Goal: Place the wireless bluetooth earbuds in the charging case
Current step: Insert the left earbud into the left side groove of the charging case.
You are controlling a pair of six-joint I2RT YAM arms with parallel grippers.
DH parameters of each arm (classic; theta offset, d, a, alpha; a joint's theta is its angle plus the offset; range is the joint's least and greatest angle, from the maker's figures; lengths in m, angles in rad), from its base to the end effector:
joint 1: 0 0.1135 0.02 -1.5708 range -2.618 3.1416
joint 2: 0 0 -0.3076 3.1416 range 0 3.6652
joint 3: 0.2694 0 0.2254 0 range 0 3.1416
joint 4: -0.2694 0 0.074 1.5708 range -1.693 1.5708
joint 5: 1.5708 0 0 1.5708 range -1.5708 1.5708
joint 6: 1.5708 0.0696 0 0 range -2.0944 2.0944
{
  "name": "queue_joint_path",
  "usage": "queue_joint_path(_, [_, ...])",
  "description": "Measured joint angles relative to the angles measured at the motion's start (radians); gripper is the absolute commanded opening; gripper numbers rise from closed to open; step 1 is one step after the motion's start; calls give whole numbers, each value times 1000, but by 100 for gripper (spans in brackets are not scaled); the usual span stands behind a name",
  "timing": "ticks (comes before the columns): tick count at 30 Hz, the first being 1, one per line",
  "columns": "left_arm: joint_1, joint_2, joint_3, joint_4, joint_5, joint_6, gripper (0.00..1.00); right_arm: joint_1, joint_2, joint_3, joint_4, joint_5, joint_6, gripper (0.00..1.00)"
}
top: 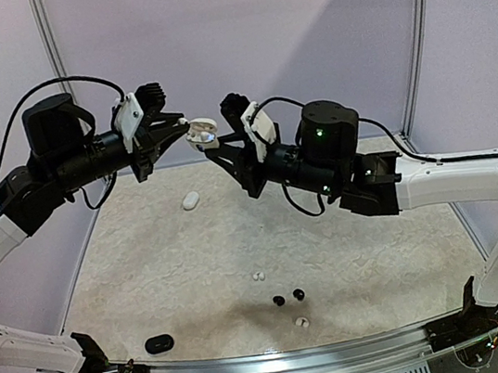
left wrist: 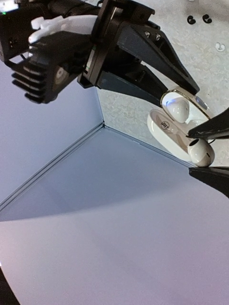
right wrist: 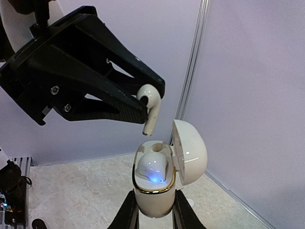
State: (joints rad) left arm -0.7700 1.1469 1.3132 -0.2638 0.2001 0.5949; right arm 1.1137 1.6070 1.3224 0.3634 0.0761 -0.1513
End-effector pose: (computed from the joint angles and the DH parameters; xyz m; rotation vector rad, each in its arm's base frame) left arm 0.1622 -0.1766 0.4752 1.1699 1.1987 -0.2991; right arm 0.1810 0.3561 0.4288 -0.8554 1.2739 0.7161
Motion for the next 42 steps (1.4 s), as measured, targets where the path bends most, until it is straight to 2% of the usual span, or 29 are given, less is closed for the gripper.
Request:
queue_joint_path(17, [-18, 19, 0, -14, -81, 68, 0, 11, 12, 1, -6, 20, -23, 0])
queue_joint_path(36, [-25, 21, -2, -48, -78, 116, 0, 12, 13, 1, -8, 21, -30, 0])
queue_joint_path(42, [-28, 25, -4, -48, -82, 138, 12, 12, 16, 1, -8, 21, -30, 0])
